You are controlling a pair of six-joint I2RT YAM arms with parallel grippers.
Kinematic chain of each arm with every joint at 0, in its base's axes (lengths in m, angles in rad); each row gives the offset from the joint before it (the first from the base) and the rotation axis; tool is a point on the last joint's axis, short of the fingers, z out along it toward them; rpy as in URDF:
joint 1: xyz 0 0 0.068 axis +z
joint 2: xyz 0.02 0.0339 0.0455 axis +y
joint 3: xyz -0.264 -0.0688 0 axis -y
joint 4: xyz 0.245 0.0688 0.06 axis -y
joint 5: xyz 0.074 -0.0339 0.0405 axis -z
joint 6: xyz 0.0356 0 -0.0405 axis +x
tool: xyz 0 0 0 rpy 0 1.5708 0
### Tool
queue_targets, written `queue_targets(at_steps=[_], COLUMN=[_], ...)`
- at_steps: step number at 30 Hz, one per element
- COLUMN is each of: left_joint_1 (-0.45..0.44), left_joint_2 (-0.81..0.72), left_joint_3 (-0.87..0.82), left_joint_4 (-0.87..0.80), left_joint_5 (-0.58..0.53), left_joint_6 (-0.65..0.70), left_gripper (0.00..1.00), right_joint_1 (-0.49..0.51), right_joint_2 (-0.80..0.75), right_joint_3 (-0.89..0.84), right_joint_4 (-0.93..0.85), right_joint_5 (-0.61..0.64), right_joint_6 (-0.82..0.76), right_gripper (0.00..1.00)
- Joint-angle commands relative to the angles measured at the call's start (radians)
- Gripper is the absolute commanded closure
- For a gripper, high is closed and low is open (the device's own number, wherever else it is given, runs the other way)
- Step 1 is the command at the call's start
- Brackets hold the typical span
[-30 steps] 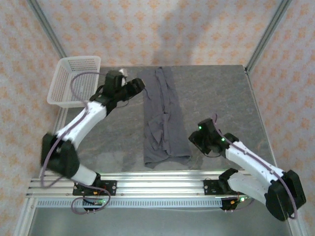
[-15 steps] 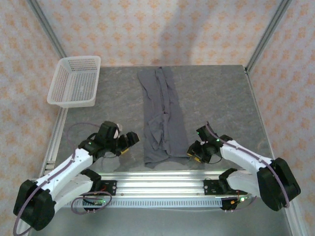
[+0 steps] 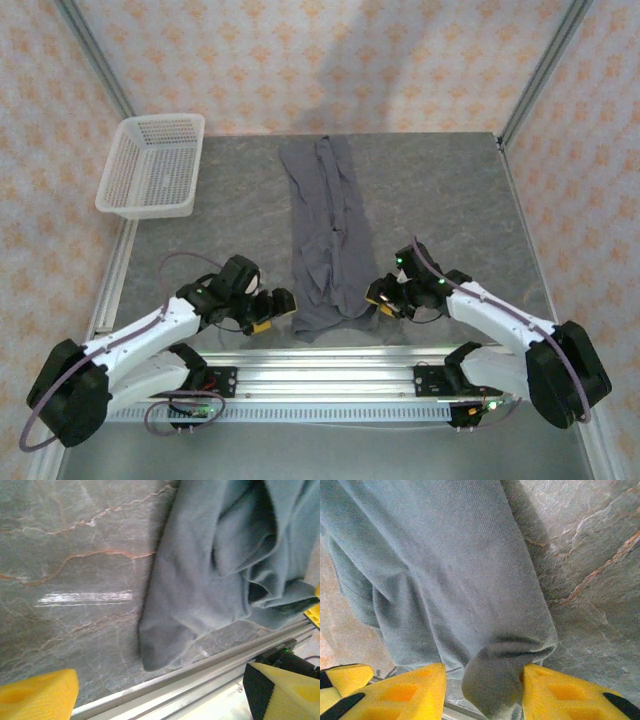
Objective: Fold the inside-out t-shirt
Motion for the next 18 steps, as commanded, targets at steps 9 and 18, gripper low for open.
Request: queue_targets(at_steps=[9,18], left_joint_1=[-0.059,-0.075], left_joint_2=[0.156,0.263], left_joint_3=[0.07,0.053], left_joint_4=[0.085,0.268], left_joint_5=[-0.017,-0.007], left_joint_6=[0.006,-0.098], left_gripper=[0.14,0.44], right_joint_1=[0.005,0.014], right_joint_2=[0.058,0.09], right_joint_3=[-0.001,0.017], right_joint_4=[-0.048,-0.004], right_joint_5=[0.072,0.044], right_joint_6=[-0.048,-0.026], right_gripper=[0.43,1.0])
